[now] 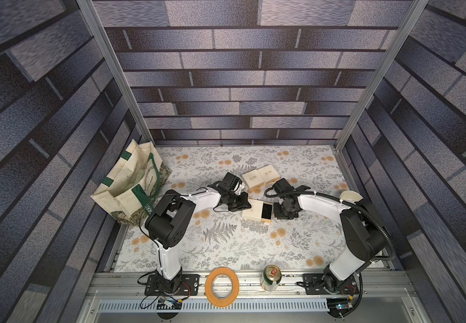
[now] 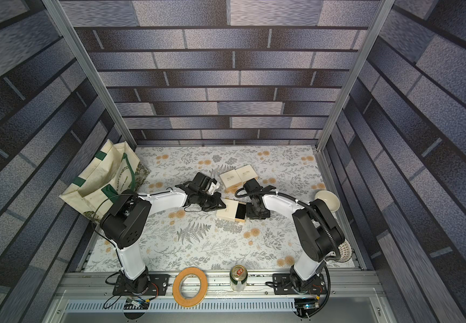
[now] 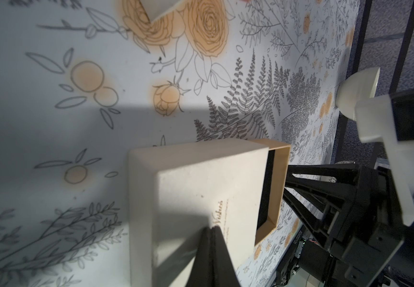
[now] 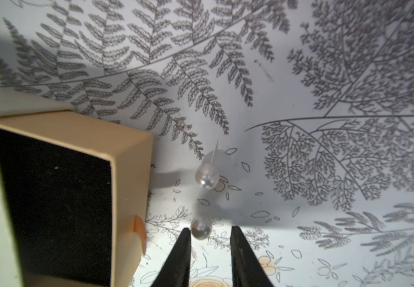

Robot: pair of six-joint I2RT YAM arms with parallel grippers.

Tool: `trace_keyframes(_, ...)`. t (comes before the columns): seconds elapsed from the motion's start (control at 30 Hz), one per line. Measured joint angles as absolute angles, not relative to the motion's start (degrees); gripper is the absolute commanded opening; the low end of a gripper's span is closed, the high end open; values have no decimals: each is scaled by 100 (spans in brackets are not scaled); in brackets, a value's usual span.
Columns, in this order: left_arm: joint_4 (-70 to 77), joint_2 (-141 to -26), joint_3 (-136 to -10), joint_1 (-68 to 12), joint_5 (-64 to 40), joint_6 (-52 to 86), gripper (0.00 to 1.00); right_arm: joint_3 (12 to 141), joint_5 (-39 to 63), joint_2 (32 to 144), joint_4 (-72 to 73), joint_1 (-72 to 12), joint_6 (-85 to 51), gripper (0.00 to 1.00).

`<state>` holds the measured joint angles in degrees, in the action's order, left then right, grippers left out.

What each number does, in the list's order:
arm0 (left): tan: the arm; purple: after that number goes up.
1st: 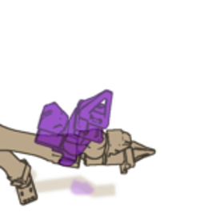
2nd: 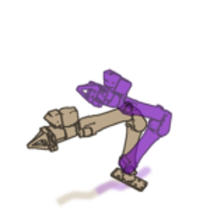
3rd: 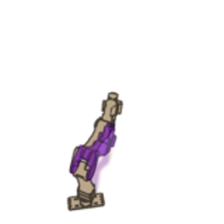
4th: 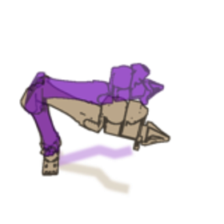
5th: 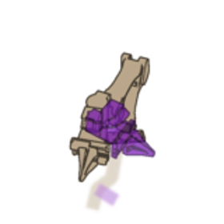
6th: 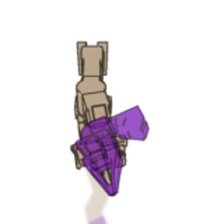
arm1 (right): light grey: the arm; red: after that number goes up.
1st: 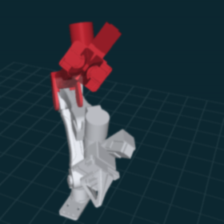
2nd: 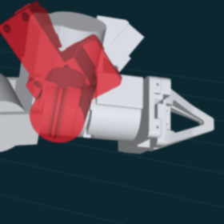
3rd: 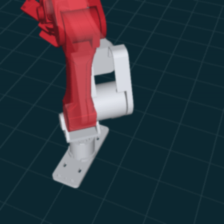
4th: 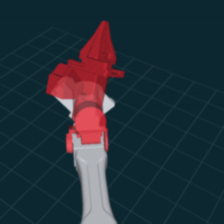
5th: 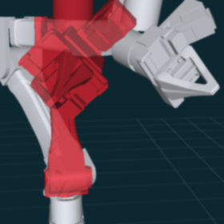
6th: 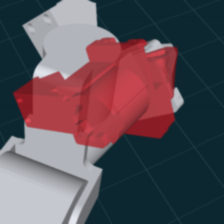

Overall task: Take out the earrings from the drawer-style jewelry box
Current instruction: Place the earring at the center of the board.

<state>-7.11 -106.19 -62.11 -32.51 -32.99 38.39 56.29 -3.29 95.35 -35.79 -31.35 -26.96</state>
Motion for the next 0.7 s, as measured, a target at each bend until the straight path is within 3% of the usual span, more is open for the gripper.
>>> trace_keyframes(0.7, -1667, -10283, -6499, -3208, -2823, 3745, 0, 5693, -183, 9153, -3557, -3135, -2805, 31)
